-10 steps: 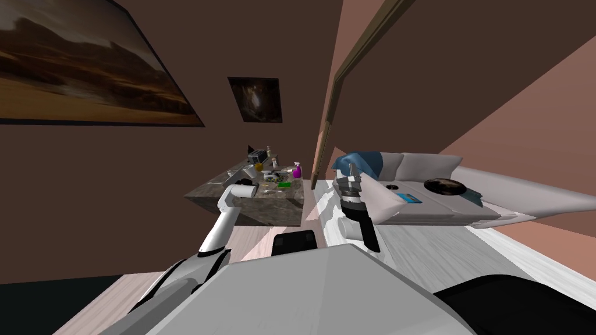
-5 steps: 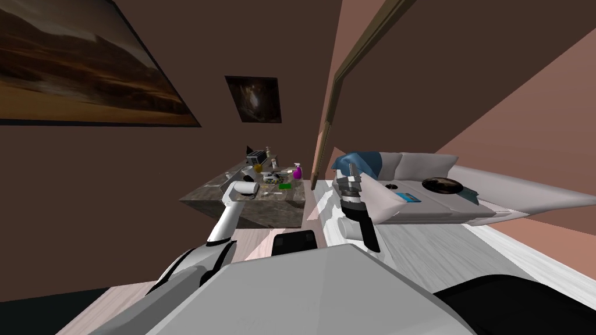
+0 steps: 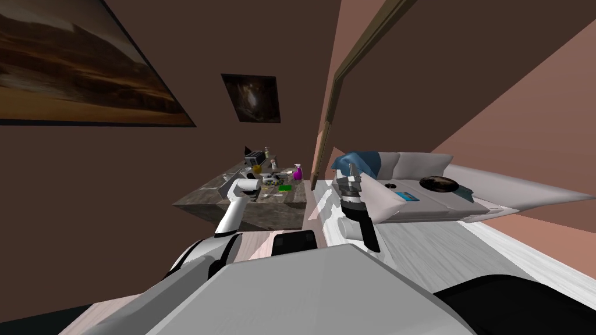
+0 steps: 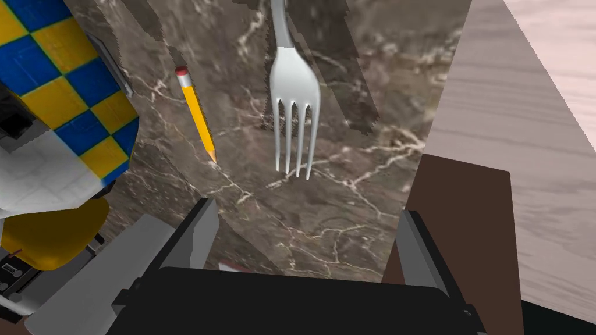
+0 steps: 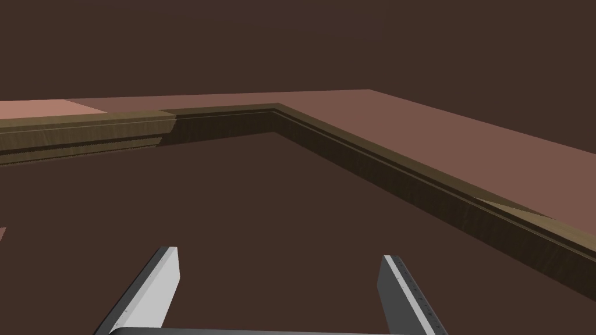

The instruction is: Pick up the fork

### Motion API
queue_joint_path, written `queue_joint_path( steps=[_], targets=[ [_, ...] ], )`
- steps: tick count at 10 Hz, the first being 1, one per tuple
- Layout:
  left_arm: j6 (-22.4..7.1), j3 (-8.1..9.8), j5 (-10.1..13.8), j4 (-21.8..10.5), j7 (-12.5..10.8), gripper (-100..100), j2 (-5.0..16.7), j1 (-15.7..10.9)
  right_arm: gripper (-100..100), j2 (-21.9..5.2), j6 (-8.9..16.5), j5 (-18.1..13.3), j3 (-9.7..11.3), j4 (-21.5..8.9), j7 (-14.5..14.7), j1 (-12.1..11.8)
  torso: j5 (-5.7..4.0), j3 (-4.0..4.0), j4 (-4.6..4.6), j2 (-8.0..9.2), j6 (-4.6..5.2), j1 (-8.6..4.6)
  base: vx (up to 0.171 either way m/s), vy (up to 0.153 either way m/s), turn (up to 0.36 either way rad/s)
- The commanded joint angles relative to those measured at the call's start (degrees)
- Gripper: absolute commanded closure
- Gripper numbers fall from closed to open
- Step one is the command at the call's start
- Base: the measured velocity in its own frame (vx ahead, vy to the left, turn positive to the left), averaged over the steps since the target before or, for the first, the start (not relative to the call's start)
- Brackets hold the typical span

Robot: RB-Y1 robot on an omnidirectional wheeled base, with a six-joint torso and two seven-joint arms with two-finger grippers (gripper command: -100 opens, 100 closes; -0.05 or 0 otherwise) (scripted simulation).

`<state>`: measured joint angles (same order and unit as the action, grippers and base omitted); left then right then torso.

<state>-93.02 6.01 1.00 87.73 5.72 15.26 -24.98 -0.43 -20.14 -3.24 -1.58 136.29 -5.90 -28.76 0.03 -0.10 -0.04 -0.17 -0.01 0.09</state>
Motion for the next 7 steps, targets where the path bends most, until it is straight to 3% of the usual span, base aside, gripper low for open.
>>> queue_joint_path(
  steps=[1,3,7],
  targets=[
    [-1.9,0.32,0.0,-1.0,-0.2,-100,-0.4,-0.6,0,0.0,0.0,0.0,0.0,0.0,0.0,0.0,0.0,0.0,0.0,0.0,0.0,0.0,0.042,0.024,-0.028],
    [-5.6,1.51,-0.2,-4.5,-0.8,-100,-2.3,-3.5,0,0.0,0.0,0.0,0.0,0.0,0.0,0.0,0.0,-0.01,0.0,-0.02,-0.01,-0.01,0.058,0.041,-0.06],
    [-10.1,2.58,-0.4,-7.5,-1.4,-100,-4.2,-5.8,0,0.0,0.0,0.0,0.0,0.0,0.0,0.0,0.0,-0.04,-0.02,-0.07,-0.01,0.0,0.052,0.036,-0.043]
  ],
)
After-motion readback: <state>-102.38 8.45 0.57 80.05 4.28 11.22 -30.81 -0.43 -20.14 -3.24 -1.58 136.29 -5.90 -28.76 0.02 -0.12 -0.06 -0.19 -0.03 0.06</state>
